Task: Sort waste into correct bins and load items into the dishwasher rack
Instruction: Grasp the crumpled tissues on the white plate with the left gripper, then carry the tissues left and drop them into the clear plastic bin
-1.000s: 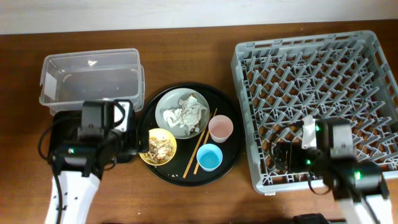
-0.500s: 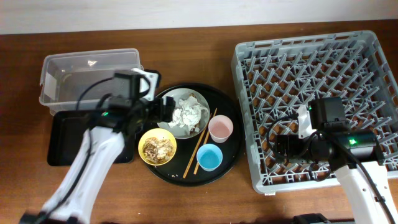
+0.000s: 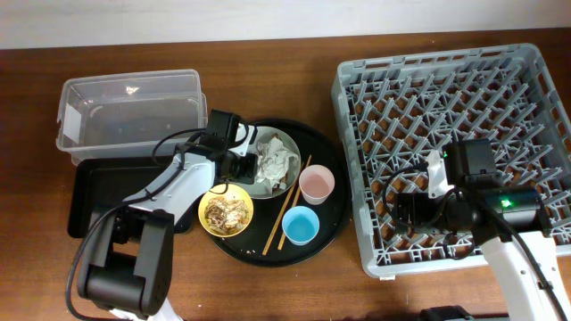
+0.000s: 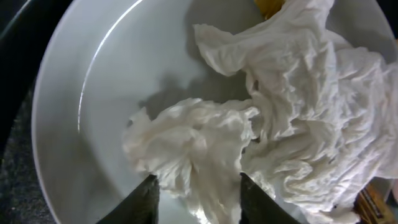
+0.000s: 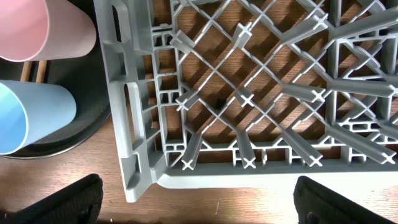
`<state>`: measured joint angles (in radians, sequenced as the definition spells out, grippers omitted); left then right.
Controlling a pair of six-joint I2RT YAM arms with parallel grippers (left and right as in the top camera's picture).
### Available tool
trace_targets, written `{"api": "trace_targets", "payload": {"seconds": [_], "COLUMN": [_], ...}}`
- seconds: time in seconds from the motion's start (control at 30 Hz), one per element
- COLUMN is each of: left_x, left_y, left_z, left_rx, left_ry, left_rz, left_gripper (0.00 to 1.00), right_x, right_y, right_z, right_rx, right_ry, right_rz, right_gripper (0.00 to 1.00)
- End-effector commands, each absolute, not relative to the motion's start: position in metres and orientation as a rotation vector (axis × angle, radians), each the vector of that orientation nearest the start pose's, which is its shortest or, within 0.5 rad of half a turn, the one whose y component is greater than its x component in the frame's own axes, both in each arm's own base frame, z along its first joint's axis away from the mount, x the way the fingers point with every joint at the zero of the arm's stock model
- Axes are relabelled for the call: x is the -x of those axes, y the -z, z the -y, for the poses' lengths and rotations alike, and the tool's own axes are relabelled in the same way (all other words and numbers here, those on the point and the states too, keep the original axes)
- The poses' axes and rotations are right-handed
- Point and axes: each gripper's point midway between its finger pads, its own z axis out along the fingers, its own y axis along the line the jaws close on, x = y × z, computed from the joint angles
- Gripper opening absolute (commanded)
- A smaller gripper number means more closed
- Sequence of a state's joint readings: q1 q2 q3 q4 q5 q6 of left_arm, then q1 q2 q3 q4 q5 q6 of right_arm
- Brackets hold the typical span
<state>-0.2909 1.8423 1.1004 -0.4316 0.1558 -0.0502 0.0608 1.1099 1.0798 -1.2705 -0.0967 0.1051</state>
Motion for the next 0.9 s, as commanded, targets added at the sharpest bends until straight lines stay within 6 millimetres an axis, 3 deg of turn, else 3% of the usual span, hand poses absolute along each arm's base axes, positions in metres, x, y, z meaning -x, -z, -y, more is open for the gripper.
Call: {"api": "trace_targets", "payload": {"seconds": [0.0, 0.07, 0.13, 0.17, 0.33, 0.4, 0.5, 0.6, 0.63, 0.73, 0.83, 0.87], "left_x": [-0.386, -0.390, -0.392, -0.396, -0.427, -0.434, -0.447, -0.456, -0.456, -0.455, -0.449, -0.441], "left_y": [-0.022, -0.023, -0.027, -0.038, -0.134, -0.157, -0.168, -0.176, -0.177, -0.174, -0.170, -0.164], "left_z": [0.141, 0.137, 0.132, 0.129, 0.100, 0.068, 0.022, -0.009, -0.014, -0.011, 0.022, 0.050], "left_rx": [-0.370, -0.362, -0.351, -0.342, -0.223, -0.126, 0.004, 0.084, 0.099, 0.090, 0.002, -0.073], "left_ry": [0.274, 0.244, 0.202, 0.171, 0.090, 0.067, 0.023, -0.009, -0.015, 0.001, 0.133, 0.226], "left_rz": [-2.729, -2.721, -2.714, -2.695, -2.475, -2.419, -2.368, -2.319, -2.312, -2.327, -2.357, -2.391], "left_gripper": [0.15, 0.00, 0.00, 0.00, 0.00, 0.00, 0.00, 0.02, 0.09, 0.52, 0.57, 0.57], "right_x": [-0.217, -0.217, -0.217, -0.217, -0.217, -0.217, -0.217, -0.217, -0.217, -0.219, -0.219, -0.219], "right_y": [-0.175, -0.175, -0.175, -0.175, -0.175, -0.175, -0.175, -0.175, -0.175, -0.175, -0.175, -0.175], "right_z": [-0.030, -0.030, -0.030, -0.030, -0.030, -0.030, -0.030, -0.030, -0.030, -0.030, -0.030, -0.030], "right_rx": [-0.037, -0.037, -0.037, -0.036, -0.036, -0.036, -0.036, -0.036, -0.037, -0.036, -0.036, -0.036], "right_ry": [-0.168, -0.168, -0.168, -0.168, -0.168, -0.168, -0.168, -0.168, -0.168, -0.169, -0.169, -0.169], "right_rz": [-2.841, -2.841, -2.841, -2.841, -2.841, -2.841, -2.840, -2.842, -2.841, -2.835, -2.835, -2.835], "right_gripper": [0.99, 0.99, 0.99, 0.99, 0.99, 0.99, 0.99, 0.98, 0.98, 0.99, 0.99, 0.99]}}
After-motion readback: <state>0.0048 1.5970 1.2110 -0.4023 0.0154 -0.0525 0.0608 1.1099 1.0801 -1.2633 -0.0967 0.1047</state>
